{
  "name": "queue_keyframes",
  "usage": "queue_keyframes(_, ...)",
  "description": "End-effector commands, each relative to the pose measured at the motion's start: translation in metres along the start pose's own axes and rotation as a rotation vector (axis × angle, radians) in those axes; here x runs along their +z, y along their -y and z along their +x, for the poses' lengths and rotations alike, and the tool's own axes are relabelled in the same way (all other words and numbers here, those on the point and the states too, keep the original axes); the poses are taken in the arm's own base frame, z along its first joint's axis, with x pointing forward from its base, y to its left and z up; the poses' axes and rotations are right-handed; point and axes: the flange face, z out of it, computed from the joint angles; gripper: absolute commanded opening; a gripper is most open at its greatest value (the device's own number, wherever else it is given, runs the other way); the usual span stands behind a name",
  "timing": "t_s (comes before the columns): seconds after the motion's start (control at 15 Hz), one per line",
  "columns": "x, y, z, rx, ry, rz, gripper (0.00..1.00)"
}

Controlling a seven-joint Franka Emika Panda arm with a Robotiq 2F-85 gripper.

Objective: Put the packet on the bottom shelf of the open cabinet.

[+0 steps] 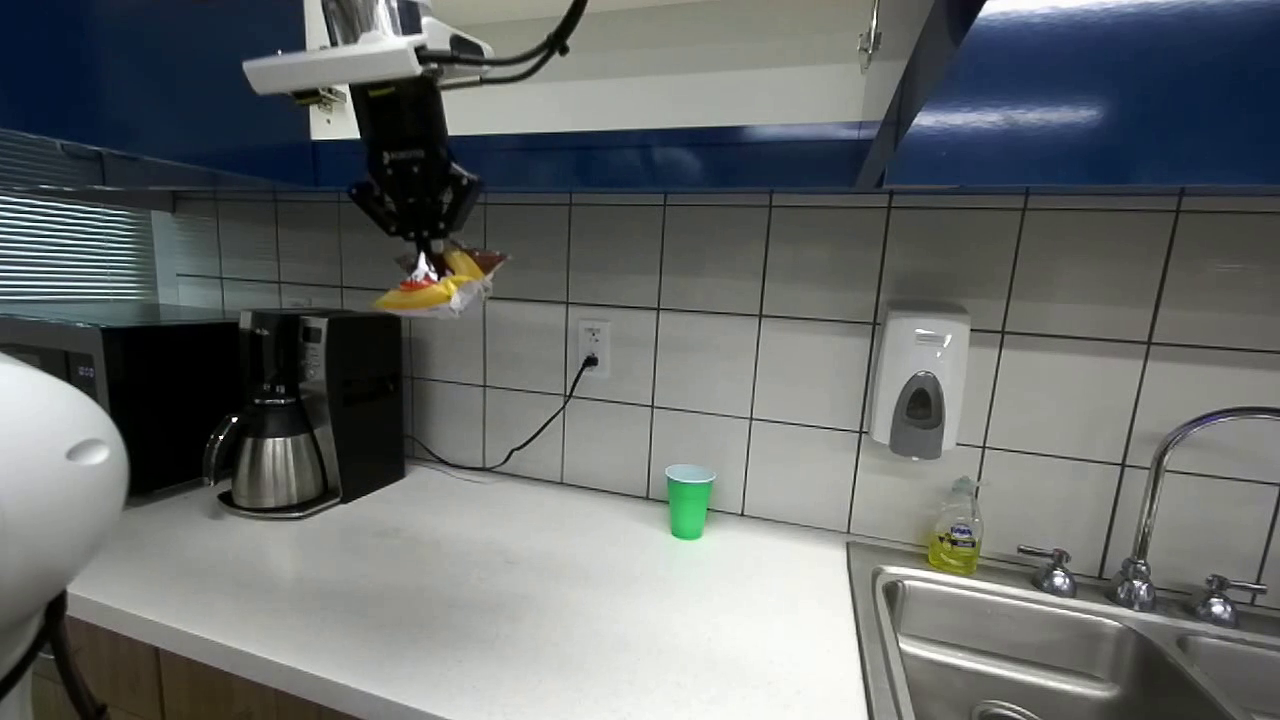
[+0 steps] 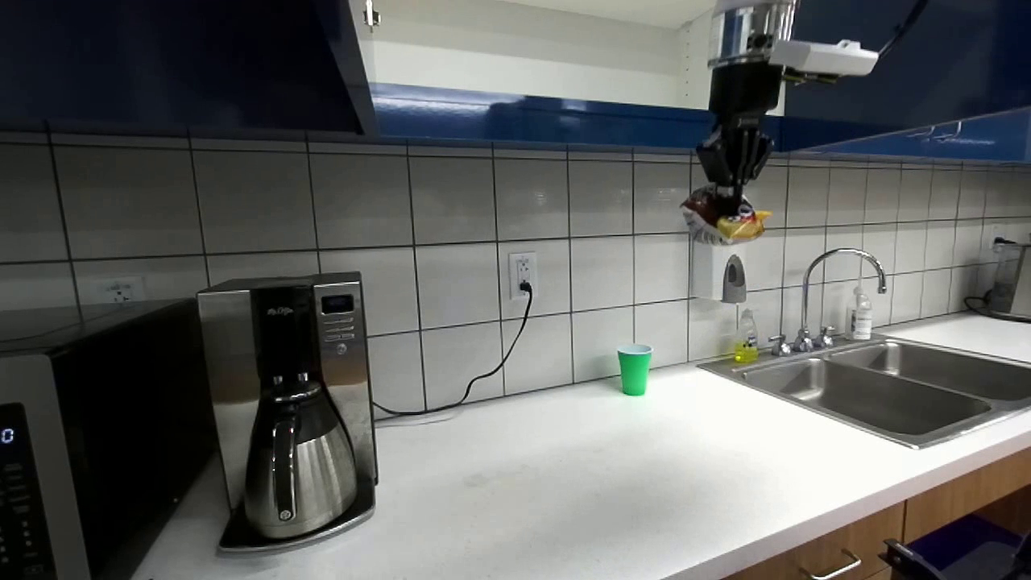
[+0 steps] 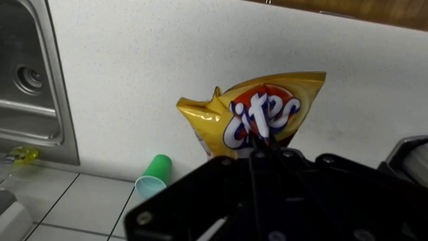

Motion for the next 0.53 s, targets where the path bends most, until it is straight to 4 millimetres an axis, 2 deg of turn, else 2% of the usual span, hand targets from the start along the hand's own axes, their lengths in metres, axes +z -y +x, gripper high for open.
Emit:
queue_keyframes(0.0,-0.068,0.0,0.005,-0.001,-0.114,-0.012,0.0)
queue_keyframes(0.2,-0.109,0.002,0.026,-0.009,-0.227,-0.025,0.0)
queue_keyframes(0.47,-0.149,0.008,0.054,-0.029,-0.366,-0.042,0.0)
